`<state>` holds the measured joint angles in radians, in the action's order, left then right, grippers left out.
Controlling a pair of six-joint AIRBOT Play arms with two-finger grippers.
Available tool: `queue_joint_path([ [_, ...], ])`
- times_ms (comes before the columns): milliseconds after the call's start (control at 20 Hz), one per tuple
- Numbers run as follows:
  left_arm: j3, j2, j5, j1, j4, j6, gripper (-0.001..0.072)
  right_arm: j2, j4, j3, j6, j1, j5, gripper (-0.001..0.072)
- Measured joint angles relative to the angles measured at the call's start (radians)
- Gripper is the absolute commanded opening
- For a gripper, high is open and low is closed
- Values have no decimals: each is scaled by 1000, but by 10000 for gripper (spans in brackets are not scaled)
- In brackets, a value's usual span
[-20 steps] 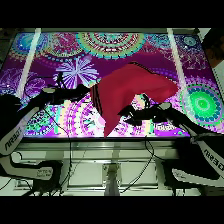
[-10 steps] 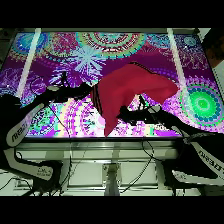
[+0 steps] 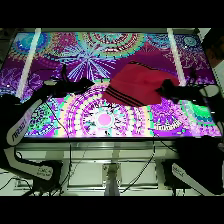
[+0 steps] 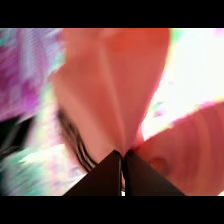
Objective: Fold the clothes and pants, and hang the long-sleeved shirts on hangers.
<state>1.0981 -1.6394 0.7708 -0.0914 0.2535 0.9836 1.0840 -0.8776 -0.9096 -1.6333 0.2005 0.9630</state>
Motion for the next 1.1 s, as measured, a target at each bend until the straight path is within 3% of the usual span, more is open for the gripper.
queue_joint_path([
  [350,10,-2,141,-82,2,-26,498,14,-271,-53,-36,208,84,16],
  [400,10,-2,151,-97,3,-35,499,27,-291,-55,-39,215,85,131],
  [450,10,-2,159,-109,3,-42,499,37,-297,-57,-39,220,85,362],
  [500,10,-2,165,-118,3,-45,499,45,-296,-58,-40,224,87,435],
  [800,10,-2,177,-141,3,-74,498,65,-171,-77,23,210,176,406],
  [950,10,-2,159,-143,3,-96,498,71,-97,-47,72,128,289,406],
  [1100,10,-2,146,-141,2,-105,498,73,-63,20,70,2,299,405],
])
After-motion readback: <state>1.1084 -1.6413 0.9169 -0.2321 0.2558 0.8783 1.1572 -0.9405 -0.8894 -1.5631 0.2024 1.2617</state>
